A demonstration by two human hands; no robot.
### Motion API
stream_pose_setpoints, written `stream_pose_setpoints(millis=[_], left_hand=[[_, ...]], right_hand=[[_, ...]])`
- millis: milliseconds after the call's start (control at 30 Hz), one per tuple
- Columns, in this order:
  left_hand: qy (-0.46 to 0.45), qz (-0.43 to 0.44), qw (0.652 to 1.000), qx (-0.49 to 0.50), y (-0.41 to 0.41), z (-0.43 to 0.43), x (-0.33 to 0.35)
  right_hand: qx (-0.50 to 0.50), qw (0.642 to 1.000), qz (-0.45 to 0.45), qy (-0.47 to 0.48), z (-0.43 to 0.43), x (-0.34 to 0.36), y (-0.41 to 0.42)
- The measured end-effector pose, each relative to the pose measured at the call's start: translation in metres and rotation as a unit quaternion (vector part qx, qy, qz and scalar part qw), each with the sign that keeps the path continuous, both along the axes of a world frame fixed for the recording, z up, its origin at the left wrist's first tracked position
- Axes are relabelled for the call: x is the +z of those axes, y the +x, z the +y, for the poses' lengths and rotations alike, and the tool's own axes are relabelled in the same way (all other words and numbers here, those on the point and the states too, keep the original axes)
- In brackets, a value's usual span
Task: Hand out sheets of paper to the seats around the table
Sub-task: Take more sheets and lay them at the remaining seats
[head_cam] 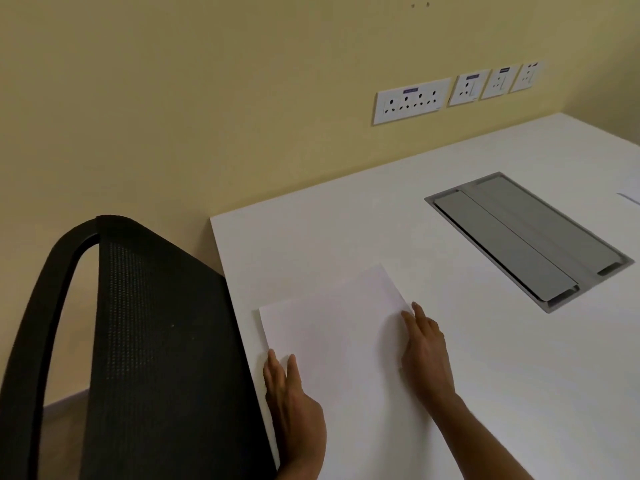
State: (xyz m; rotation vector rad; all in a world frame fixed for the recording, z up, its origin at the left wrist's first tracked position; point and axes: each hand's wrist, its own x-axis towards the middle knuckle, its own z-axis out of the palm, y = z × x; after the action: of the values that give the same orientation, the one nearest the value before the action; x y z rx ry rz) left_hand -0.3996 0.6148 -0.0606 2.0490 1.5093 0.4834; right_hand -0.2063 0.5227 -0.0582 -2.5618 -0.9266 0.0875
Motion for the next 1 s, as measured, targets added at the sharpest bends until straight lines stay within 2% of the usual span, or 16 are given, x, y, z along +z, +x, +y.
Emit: stream_pose_setpoints(millis=[100,267,500,733,1000], left_hand=[[0.037,0.043,0.997,-0.055,-0.002,0.001,-0.004],[0.040,0.054,0.992,-0.108,-0.006,-0.001,-0.014],[0.076,0.078,0.984,-0.144,-0.005,-0.005,-0.011],[0.042,0.158,0.970,-0.178,-0.009,-0.007,-0.015],[0.026,0.182,0.965,-0.187,-0.006,-0.006,0.002]], right_hand=[[0.041,0.998,-0.035,-0.019,-0.002,-0.005,0.003],[0.093,0.994,-0.051,-0.020,-0.006,-0.016,0.007],[0.118,0.993,-0.026,-0.010,-0.009,-0.028,0.011],[0.126,0.992,-0.008,-0.004,-0.010,-0.036,0.012],[0.121,0.992,0.004,-0.019,-0.013,-0.026,0.014]])
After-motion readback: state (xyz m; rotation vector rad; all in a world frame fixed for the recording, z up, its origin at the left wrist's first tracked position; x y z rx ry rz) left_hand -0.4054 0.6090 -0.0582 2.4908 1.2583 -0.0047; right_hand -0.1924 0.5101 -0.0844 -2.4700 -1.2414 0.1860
